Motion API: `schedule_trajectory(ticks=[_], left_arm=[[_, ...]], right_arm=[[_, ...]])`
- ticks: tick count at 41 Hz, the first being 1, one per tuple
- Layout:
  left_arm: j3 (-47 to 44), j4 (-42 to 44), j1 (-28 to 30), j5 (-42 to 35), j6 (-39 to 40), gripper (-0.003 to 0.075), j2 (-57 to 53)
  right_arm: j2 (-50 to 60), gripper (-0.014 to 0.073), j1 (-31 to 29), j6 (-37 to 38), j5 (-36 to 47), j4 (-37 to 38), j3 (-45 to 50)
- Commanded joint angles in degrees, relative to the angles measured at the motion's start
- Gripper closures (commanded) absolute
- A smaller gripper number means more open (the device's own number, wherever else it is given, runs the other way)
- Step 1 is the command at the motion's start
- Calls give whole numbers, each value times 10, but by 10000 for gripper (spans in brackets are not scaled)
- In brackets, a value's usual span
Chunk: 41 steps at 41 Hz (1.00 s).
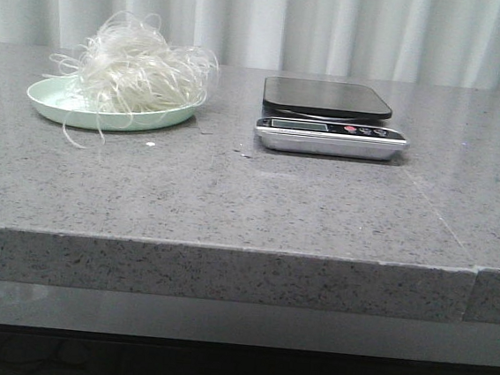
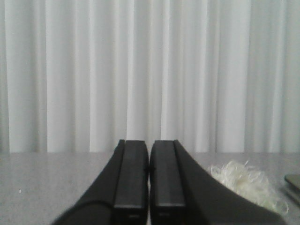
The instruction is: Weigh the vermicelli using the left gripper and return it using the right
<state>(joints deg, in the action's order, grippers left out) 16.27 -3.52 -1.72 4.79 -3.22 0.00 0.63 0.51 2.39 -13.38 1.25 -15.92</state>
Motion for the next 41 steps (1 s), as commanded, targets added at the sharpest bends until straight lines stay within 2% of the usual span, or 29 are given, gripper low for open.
schedule_trajectory(ticks=[1, 7, 15, 28, 41], left_arm=[[94, 1, 0, 21, 3, 573, 33], [196, 1, 0, 108, 3, 573, 94], [287, 1, 0, 211, 3, 573, 177], [287, 1, 0, 268, 3, 573, 258], [249, 0, 0, 278, 3, 573, 297]], right_arm=[[-37, 449, -3, -4, -28, 5, -81], [-102, 449, -3, -4, -105, 5, -164], [-197, 449, -3, -4, -155, 5, -225], [-311, 449, -3, -4, -178, 5, -228], [-349, 449, -3, -4, -178, 4, -228]])
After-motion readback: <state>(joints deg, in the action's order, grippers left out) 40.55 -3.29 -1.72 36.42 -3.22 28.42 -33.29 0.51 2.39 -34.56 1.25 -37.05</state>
